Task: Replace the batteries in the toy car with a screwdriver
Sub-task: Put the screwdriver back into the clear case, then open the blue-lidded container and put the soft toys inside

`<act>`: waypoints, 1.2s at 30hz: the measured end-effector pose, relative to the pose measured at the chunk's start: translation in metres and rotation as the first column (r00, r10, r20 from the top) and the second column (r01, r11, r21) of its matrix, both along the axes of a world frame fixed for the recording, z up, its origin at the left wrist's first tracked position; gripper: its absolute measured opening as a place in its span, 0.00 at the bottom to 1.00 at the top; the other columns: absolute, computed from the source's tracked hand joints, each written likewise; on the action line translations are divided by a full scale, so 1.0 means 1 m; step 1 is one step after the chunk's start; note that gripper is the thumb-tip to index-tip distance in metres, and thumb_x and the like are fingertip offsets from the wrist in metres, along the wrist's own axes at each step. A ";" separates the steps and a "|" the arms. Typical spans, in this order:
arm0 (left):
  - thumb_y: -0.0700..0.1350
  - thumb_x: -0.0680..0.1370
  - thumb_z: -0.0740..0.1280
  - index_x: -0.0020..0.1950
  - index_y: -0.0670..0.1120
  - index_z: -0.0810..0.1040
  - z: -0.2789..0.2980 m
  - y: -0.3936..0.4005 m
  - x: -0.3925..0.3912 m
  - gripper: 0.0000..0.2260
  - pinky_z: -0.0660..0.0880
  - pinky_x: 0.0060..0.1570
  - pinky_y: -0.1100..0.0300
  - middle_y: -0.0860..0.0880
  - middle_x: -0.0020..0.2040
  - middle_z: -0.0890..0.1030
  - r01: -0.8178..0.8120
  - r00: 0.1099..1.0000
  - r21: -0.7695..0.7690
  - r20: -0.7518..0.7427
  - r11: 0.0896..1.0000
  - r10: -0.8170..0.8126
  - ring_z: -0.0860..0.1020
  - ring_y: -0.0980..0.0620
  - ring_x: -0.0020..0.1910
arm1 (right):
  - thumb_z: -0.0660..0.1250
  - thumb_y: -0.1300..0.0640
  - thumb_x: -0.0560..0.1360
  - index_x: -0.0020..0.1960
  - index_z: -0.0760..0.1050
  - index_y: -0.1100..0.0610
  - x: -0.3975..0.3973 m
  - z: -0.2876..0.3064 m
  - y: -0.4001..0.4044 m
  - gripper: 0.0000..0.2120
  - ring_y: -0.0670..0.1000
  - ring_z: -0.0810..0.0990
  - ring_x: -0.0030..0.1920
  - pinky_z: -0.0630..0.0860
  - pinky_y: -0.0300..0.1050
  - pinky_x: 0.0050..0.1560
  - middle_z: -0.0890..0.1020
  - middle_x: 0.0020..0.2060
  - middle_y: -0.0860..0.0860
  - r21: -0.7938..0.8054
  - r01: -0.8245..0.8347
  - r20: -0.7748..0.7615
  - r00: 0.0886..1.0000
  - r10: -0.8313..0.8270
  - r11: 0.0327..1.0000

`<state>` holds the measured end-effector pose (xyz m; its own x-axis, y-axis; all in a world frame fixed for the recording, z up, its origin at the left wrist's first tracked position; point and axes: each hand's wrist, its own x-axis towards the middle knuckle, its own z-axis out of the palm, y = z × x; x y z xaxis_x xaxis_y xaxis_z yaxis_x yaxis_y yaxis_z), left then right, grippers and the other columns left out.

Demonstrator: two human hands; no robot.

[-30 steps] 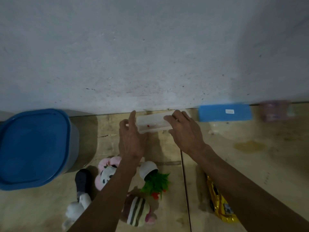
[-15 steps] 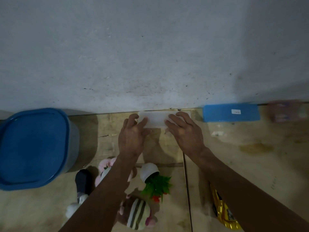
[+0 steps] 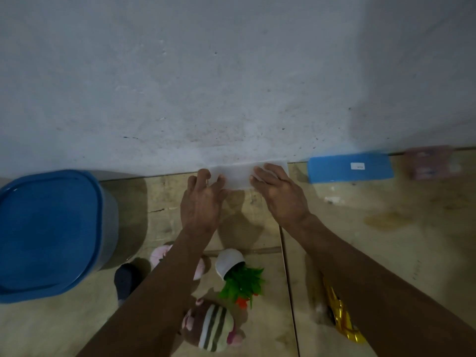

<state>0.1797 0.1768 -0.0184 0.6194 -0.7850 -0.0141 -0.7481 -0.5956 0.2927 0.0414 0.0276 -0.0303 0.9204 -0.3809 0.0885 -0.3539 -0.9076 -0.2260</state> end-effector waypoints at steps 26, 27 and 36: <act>0.42 0.76 0.73 0.58 0.44 0.83 0.118 0.293 -0.113 0.11 0.70 0.49 0.62 0.43 0.55 0.81 -0.452 0.864 -0.117 -0.306 0.885 0.401 0.80 0.45 0.52 | 0.66 0.61 0.78 0.65 0.78 0.53 -0.059 0.129 0.274 0.16 0.48 0.80 0.57 0.75 0.38 0.54 0.82 0.59 0.50 0.791 0.163 0.073 0.932 -0.356 0.590; 0.43 0.76 0.74 0.62 0.44 0.81 0.119 0.308 -0.113 0.14 0.72 0.49 0.61 0.43 0.57 0.80 -0.479 0.849 -0.109 -0.310 0.871 0.428 0.80 0.45 0.52 | 0.67 0.61 0.78 0.65 0.78 0.54 -0.058 0.130 0.287 0.16 0.48 0.80 0.56 0.74 0.37 0.52 0.82 0.58 0.50 0.792 0.161 0.068 0.935 -0.347 0.590; 0.47 0.79 0.71 0.71 0.42 0.74 0.115 0.360 -0.006 0.22 0.72 0.54 0.58 0.40 0.63 0.75 -0.601 0.787 -0.185 -0.307 0.778 0.535 0.78 0.42 0.58 | 0.64 0.56 0.80 0.72 0.71 0.55 0.051 0.133 0.325 0.20 0.54 0.79 0.59 0.76 0.51 0.61 0.81 0.61 0.53 0.765 0.189 0.075 0.923 -0.377 0.616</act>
<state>0.1736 0.5366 0.0962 0.9571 -0.2837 -0.0587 -0.1897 -0.7668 0.6132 0.0924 0.3528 0.1028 0.7483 -0.6424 -0.1656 -0.4227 -0.2694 -0.8653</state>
